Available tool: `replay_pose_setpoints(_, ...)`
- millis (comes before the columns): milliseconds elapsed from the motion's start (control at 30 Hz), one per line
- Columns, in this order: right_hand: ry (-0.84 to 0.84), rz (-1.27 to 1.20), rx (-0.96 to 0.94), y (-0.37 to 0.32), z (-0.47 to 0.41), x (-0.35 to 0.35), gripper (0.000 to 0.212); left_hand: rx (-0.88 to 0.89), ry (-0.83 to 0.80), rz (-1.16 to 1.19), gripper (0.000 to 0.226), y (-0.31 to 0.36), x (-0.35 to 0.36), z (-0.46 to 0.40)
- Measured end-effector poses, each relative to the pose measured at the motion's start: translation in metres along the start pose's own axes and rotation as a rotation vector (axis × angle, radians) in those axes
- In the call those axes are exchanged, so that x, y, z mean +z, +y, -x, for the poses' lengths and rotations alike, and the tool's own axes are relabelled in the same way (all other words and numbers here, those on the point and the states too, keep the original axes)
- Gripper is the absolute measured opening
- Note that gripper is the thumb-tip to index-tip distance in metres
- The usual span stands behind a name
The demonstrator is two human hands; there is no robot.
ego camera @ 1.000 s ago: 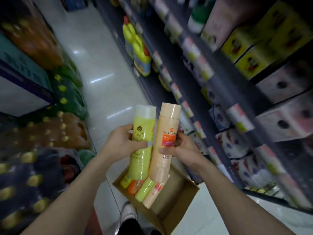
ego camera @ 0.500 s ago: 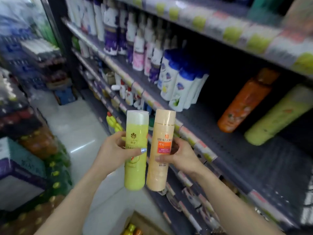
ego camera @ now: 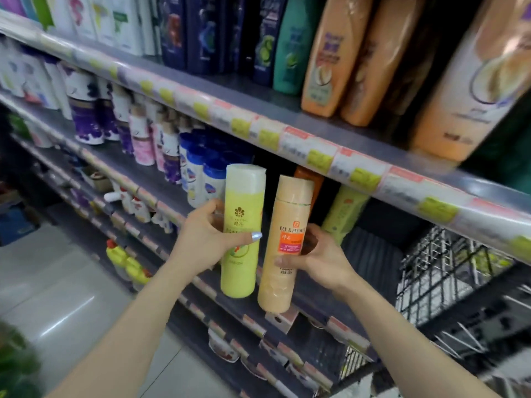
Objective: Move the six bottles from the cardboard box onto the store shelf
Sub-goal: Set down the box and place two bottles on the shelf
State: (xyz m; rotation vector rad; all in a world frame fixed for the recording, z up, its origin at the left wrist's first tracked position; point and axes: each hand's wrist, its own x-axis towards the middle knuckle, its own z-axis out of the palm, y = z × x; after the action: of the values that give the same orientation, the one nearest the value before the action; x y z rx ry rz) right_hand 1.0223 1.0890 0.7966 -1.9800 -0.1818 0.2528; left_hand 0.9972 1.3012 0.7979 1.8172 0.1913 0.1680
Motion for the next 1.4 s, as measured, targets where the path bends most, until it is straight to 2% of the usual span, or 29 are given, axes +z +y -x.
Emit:
replay_pose_setpoints(233, 0.278, -0.032, 0.053, 0.014, 0.012, -0.043, 0.054, 0.118, -0.16, -0.056, 0.065, 0.028, 0.058, -0.021)
replay_pose_setpoints(333, 0.414, -0.027, 0.068, 0.022, 0.017, -0.054, 0.056, 0.153, -0.214, -0.063, 0.051, 0.031, 0.082, -0.026)
replay_pose_setpoints(433, 0.548, 0.031, 0.093, 0.034, 0.018, -0.06, 0.061, 0.18, -0.217, -0.091, 0.043, 0.03, 0.106, -0.029)
replay_pose_setpoints(633, 0.743, 0.054, 0.133, 0.056, 0.01, -0.068, 0.059, 0.246, -0.198, -0.141, 0.059, 0.021, 0.144, -0.035)
replay_pose_setpoints(1067, 0.889, 0.099, 0.058, 0.066, -0.026, -0.077, 0.064, 0.286, -0.146, -0.108, 0.07, 0.008, 0.173, -0.052)
replay_pose_setpoints(1267, 0.908, 0.061, 0.057, 0.072, -0.033, -0.082, 0.066, 0.299, -0.141, -0.089, 0.07, 0.007, 0.175, -0.051)
replay_pose_setpoints(1400, 0.863, 0.033, 0.074, 0.071, -0.035, -0.088, 0.06, 0.307, -0.153, -0.077, 0.072, 0.006, 0.175, -0.05)
